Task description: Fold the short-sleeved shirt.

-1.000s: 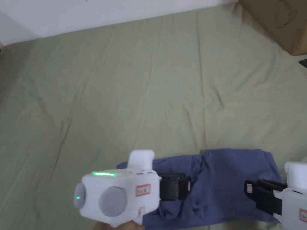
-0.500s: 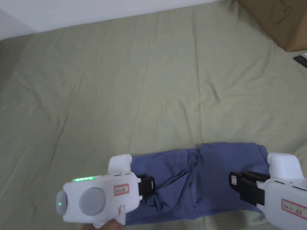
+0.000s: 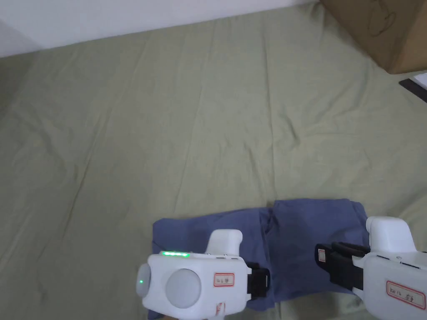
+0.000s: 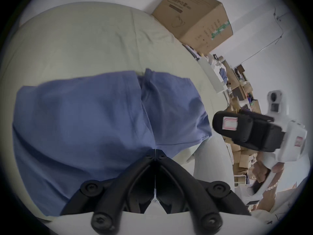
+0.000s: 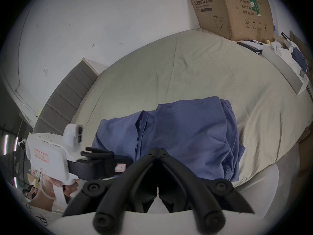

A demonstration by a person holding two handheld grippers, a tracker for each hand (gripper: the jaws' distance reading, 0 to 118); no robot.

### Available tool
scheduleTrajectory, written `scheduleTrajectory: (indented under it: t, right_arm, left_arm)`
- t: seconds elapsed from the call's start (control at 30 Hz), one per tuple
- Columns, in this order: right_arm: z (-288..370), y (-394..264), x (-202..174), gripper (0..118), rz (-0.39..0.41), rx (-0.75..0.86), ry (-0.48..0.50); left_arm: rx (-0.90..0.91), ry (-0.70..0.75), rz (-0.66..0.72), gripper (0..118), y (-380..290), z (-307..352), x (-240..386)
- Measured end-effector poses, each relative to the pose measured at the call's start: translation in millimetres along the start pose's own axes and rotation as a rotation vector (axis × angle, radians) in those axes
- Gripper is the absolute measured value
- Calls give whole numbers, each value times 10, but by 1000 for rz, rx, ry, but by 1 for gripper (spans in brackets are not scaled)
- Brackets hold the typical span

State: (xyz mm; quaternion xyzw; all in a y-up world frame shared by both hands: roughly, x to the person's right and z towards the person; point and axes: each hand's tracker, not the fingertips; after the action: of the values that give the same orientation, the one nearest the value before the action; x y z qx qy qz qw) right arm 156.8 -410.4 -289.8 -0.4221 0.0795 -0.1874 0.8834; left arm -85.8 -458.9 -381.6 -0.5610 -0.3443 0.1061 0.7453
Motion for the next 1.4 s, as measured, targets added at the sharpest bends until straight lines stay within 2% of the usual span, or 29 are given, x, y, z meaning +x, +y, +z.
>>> scheduleTrajectory:
  t: [0.17, 0.3, 0.33, 0.37, 0.4, 0.43, 0.47, 0.57, 0.63, 0.73, 0.93, 0.97, 1.0, 1.07, 1.1, 1.13, 1.17, 1.2, 1.23, 1.33, 1.4]
  right_arm:
    - [53, 38, -50, 0, 17, 2, -9]
    - [75, 103, -116, 0, 39, 12, -15]
    - [73, 111, -134, 0, 44, 13, -17]
    - [65, 118, -164, 0, 51, 13, -20]
    - [55, 124, -195, 0, 57, 10, -19]
    - [42, 126, -224, 0, 63, 6, -19]
    - [22, 124, -259, 0, 70, 2, -21]
    - [-51, 119, -373, 0, 94, -21, -21]
    - [-99, 114, -464, 0, 110, -35, -18]
    - [-167, 121, -608, 0, 136, -53, -3]
    - [-257, 166, -853, 0, 180, -70, 18]
    - [-264, 177, -878, 0, 184, -73, 27]
    - [-273, 185, -903, 0, 189, -76, 31]
    - [-283, 193, -961, 0, 202, -79, 29]
    - [-289, 200, -982, 0, 211, -83, 27]
    - [-288, 202, -993, 0, 216, -84, 26]
    - [-276, 203, -1004, 0, 219, -81, 23]
    - [-255, 206, -1014, 0, 220, -80, 22]
    - [-238, 208, -1012, 0, 220, -79, 23]
    - [-237, 216, -965, 0, 210, -81, 22]
    - [-252, 215, -949, 0, 206, -83, 2]
  left_arm:
    - [19, -56, 31, 0, -46, 184, -64]
    - [169, -59, 103, 1, -55, 711, -400]
    - [196, -66, 131, 10, -74, 821, -505]
    - [232, -84, 180, 30, -92, 967, -655]
    - [256, -88, 221, 60, -131, 1088, -806]
    - [264, -78, 248, 100, -174, 1176, -936]
    - [278, -66, 273, 118, -235, 1252, -1078]
    - [388, -41, 377, 117, -434, 1400, -1450]
    - [361, -76, 472, 117, -507, 1393, -1670]
    - [325, -247, 581, 117, -549, 1269, -1915]
    - [284, -389, 551, 116, -554, 900, -2056]
    - [300, -447, 570, 109, -528, 901, -2046]
    - [312, -497, 587, 93, -497, 880, -2044]
    - [291, -505, 578, 17, -437, 744, -2100]
    - [232, -396, 570, 11, -394, 675, -2089]
    - [175, -266, 554, 11, -381, 626, -2097]
    - [174, -270, 525, 11, -421, 580, -2126]
    - [224, -404, 551, 11, -423, 682, -2157]
    - [233, -408, 568, 11, -418, 747, -2169]
    - [194, -289, 485, 10, -422, 866, -2173]
    - [200, -309, 508, 9, -444, 933, -2259]
